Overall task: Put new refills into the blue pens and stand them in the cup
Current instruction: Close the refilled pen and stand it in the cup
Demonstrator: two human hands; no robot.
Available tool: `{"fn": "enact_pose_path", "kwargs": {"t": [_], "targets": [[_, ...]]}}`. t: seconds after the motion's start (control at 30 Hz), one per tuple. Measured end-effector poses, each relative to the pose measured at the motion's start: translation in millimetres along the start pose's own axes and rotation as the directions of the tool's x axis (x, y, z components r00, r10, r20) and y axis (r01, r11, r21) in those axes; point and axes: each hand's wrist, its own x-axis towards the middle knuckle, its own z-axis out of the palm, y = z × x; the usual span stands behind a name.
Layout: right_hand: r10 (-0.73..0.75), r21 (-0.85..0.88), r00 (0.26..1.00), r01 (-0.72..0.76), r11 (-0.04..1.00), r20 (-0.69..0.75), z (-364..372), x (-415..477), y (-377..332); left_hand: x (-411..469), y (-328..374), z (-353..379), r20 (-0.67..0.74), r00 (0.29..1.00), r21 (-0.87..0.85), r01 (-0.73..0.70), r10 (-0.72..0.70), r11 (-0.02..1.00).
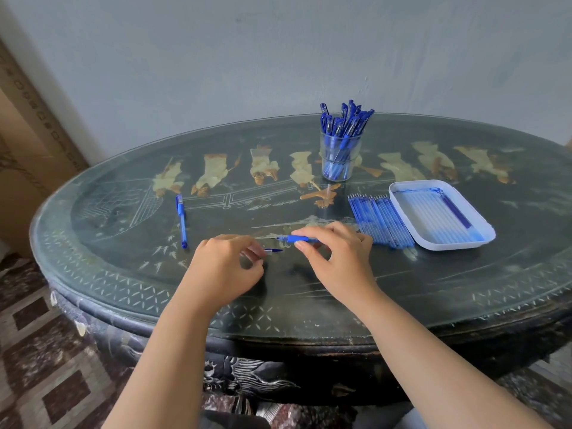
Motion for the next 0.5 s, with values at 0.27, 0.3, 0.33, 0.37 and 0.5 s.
{"fn": "enact_pose_path", "kwargs": {"t": [0.27,0.3,0.33,0.37,0.5], "targets": [[0.011,0.019,1.0,-0.011,1.0,-0.008,-3,-1,-5,-2,-10,5,-0.036,0.999,-0.122,0.019,-0.024,0.992],[0.011,0.027,1.0,-0.01,1.0,-0.025,-4,-1,-6,-3,-12,5,-0.051,0.998,-0.138,0.023,-0.03,0.99],[0.008,0.041,0.999,-0.006,0.999,-0.045,-6,-1,-8,-3,-13,4,-0.075,0.997,-0.157,0.024,-0.036,0.987],[0.004,0.064,0.998,0.0,0.998,-0.066,-8,-1,-10,-3,-14,3,-0.104,0.994,-0.18,0.025,-0.044,0.983],[0.081,0.221,0.994,-0.063,0.973,-0.077,-17,9,-24,-1,-9,0,-0.153,0.984,-0.354,0.035,-0.095,0.935]]}}
